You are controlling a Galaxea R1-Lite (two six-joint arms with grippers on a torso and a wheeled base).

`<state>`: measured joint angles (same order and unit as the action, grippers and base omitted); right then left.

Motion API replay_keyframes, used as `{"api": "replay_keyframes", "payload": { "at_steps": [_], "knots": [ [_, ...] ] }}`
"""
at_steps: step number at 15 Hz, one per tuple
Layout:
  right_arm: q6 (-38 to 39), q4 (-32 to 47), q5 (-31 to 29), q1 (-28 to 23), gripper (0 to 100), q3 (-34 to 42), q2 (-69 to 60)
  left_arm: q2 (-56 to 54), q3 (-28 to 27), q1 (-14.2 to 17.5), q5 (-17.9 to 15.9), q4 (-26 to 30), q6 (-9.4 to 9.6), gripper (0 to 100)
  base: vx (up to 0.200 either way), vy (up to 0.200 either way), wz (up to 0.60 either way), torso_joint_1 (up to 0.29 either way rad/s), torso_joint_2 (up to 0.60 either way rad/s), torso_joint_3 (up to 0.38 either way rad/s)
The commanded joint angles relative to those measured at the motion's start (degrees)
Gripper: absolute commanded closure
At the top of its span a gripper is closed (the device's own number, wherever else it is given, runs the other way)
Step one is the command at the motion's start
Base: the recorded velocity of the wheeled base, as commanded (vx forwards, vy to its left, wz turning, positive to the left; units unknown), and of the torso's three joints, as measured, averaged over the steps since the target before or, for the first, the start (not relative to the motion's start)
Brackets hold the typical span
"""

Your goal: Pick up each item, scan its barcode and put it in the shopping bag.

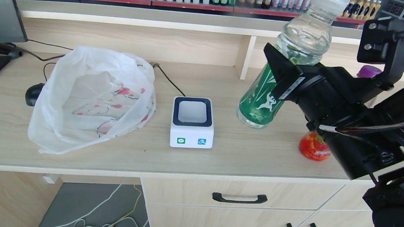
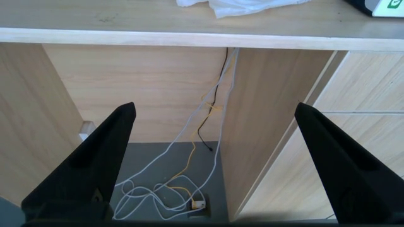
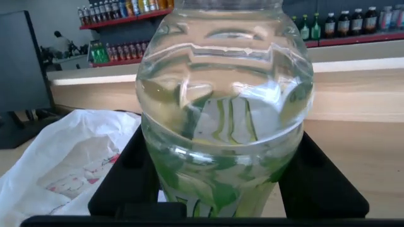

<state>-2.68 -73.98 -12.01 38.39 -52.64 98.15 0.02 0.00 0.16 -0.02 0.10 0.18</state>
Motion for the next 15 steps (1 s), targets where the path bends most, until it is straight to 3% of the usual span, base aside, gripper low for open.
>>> {"api": "replay_keyframes", "payload": {
  "at_steps": [1, 6, 15],
  "knots": [
    [-0.6, -1.0, -0.1, 0.0, 100, -0.1, 0.9, 0.0, 0.0, 0.0, -0.1, 0.0, -0.01, 0, 0.000, 0.000, 0.00, 0.000, 0.00, 0.000],
    [-2.7, -4.2, -0.1, -0.2, 100, -1.9, 3.1, 0.0, 0.0, 0.0, -0.1, 0.0, -0.01, 0, 0.000, 0.000, 0.00, 0.000, 0.00, 0.000],
    [-3.3, -5.6, -0.9, -0.6, 100, -2.8, 4.2, 0.0, 0.0, 0.0, 0.0, 0.0, -0.09, 0, 0.000, 0.200, 0.00, 0.002, 0.00, 0.002]
  ]
}}
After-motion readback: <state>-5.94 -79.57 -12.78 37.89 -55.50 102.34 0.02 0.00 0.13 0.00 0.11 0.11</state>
